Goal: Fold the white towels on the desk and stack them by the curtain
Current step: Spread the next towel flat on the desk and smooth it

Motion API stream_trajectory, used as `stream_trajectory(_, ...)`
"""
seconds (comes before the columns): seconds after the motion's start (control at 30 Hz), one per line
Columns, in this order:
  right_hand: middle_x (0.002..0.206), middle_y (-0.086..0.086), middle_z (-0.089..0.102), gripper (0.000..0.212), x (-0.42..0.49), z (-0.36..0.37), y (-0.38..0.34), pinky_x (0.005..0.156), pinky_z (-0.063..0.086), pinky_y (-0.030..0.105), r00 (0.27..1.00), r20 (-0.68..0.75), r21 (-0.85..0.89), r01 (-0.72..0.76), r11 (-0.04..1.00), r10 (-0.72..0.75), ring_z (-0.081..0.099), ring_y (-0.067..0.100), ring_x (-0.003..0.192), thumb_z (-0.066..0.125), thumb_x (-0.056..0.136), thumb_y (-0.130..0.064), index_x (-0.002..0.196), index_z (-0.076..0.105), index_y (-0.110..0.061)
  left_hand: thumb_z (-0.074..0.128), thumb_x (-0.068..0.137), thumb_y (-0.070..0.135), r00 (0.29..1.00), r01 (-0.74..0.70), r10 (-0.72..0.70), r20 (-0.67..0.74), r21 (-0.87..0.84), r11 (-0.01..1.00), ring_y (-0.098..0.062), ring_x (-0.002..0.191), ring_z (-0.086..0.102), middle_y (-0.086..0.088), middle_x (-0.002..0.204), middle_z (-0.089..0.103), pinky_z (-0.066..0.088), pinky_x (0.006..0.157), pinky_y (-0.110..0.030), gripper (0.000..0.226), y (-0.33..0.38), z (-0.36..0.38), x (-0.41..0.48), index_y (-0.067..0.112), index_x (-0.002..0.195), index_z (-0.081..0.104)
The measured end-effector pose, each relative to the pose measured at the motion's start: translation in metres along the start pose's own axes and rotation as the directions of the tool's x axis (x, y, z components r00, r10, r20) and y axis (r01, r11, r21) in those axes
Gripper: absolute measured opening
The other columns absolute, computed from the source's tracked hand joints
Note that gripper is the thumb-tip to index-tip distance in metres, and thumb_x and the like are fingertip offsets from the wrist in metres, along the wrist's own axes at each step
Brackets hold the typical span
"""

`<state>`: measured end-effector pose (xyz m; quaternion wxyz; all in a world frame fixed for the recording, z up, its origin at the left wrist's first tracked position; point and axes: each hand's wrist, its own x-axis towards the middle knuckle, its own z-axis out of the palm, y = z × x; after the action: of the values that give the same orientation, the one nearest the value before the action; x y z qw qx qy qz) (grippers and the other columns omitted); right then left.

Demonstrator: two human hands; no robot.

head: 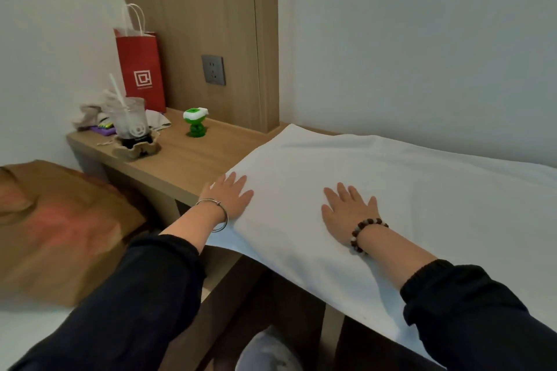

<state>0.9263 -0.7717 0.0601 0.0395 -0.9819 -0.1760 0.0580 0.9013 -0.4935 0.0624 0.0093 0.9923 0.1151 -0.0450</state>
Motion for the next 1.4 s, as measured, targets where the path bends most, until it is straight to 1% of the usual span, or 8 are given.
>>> stream_trajectory(0.23, 0.160, -0.003, -0.010, 0.057, 0.005, 0.003, 0.001, 0.115, 0.000, 0.053, 1.000, -0.003, -0.018, -0.004, 1.000, 0.004, -0.007, 0.020, 0.147, 0.008, 0.098, -0.048, 0.152, -0.001, -0.031, 0.041, 0.094, 0.039, 0.942, 0.263, -0.287, -0.173, -0.146, 0.954, -0.027, 0.099, 0.053, -0.008, 0.105, 0.058, 0.049, 0.078, -0.037, 0.036, -0.017, -0.018, 0.002, 0.011, 0.109, 0.058)
stream_trajectory(0.33, 0.160, -0.003, -0.009, 0.057, 0.006, 0.004, 0.002, 0.115, 0.000, 0.052, 1.000, -0.010, -0.020, -0.007, 1.000, 0.007, -0.006, 0.020, 0.147, 0.008, 0.098, -0.048, 0.152, 0.000, -0.032, 0.052, 0.089, 0.047, 0.914, 0.369, -0.401, -0.064, -0.278, 0.887, -0.021, 0.061, 0.051, -0.003, 0.065, 0.053, 0.042, 0.057, -0.027, 0.039, -0.020, -0.025, 0.004, 0.012, 0.072, 0.055)
stream_trajectory(0.53, 0.160, -0.002, -0.009, 0.057, 0.007, 0.003, 0.003, 0.115, 0.000, 0.052, 1.000, 0.010, -0.029, 0.004, 1.000, -0.004, -0.007, 0.021, 0.147, 0.010, 0.098, -0.047, 0.152, 0.000, -0.030, 0.059, 0.085, 0.032, 0.923, 0.376, -0.381, 0.054, -0.327, 0.867, -0.019, 0.058, 0.045, -0.004, 0.066, 0.047, 0.038, 0.056, -0.028, 0.028, -0.015, -0.050, 0.005, 0.010, 0.070, 0.050)
stream_trajectory(0.8, 0.152, 0.008, 0.032, 0.046, 0.005, -0.058, 0.070, 0.108, 0.026, 0.028, 0.977, -0.111, 0.608, -0.077, 0.790, 0.180, 0.032, 0.024, 0.138, 0.042, 0.101, -0.024, 0.145, 0.035, -0.011, 0.057, 0.091, 0.028, 0.989, -0.071, -0.010, -0.149, -0.528, 0.846, -0.028, 0.122, 0.050, -0.009, 0.137, 0.052, 0.039, 0.090, -0.027, 0.050, 0.114, -0.127, -0.009, 0.007, 0.135, 0.049)
stream_trajectory(0.9, 0.150, 0.011, 0.035, 0.043, -0.007, -0.075, 0.128, 0.101, 0.032, 0.029, 0.901, -0.190, 0.657, -0.179, 0.733, 0.390, 0.038, 0.028, 0.133, 0.041, 0.101, -0.021, 0.142, 0.040, -0.010, 0.058, 0.090, 0.031, 0.951, -0.309, 0.241, -0.194, -0.561, 0.768, -0.023, 0.113, 0.053, -0.001, 0.117, 0.062, 0.038, 0.084, -0.022, 0.028, 0.185, -0.141, -0.037, 0.019, 0.116, 0.062)
stream_trajectory(1.0, 0.149, 0.013, 0.037, 0.043, -0.023, -0.087, 0.172, 0.101, 0.033, 0.031, 0.823, -0.227, 0.672, -0.255, 0.695, 0.521, 0.039, 0.031, 0.132, 0.040, 0.100, -0.019, 0.142, 0.040, -0.008, 0.053, 0.094, 0.039, 0.799, -0.458, 0.590, 0.113, -0.520, 0.720, -0.022, 0.115, 0.053, 0.001, 0.122, 0.060, 0.040, 0.096, -0.029, 0.027, 0.243, -0.119, -0.075, 0.022, 0.111, 0.064)
stream_trajectory(1.1, 0.147, 0.014, 0.039, 0.044, -0.036, -0.088, 0.193, 0.100, 0.035, 0.034, 0.783, -0.245, 0.688, -0.276, 0.672, 0.572, 0.041, 0.033, 0.130, 0.039, 0.100, -0.019, 0.142, 0.040, -0.009, 0.046, 0.098, 0.036, 0.742, -0.505, 0.632, 0.226, -0.431, 0.747, -0.021, 0.118, 0.051, -0.003, 0.130, 0.057, 0.037, 0.100, -0.031, 0.034, 0.267, -0.088, -0.088, 0.017, 0.120, 0.063)
stream_trajectory(1.4, 0.141, 0.007, 0.047, 0.039, -0.030, -0.083, 0.130, 0.100, 0.031, 0.024, 0.981, -0.129, 0.483, -0.067, 0.873, 0.147, 0.044, 0.023, 0.127, 0.051, 0.097, -0.025, 0.132, 0.052, -0.009, 0.059, 0.083, 0.058, 0.724, -0.667, 0.682, 0.105, -0.147, 0.730, -0.027, 0.128, 0.038, -0.008, 0.138, 0.042, 0.035, 0.101, -0.042, 0.076, 0.241, -0.024, -0.092, 0.009, 0.136, 0.038)
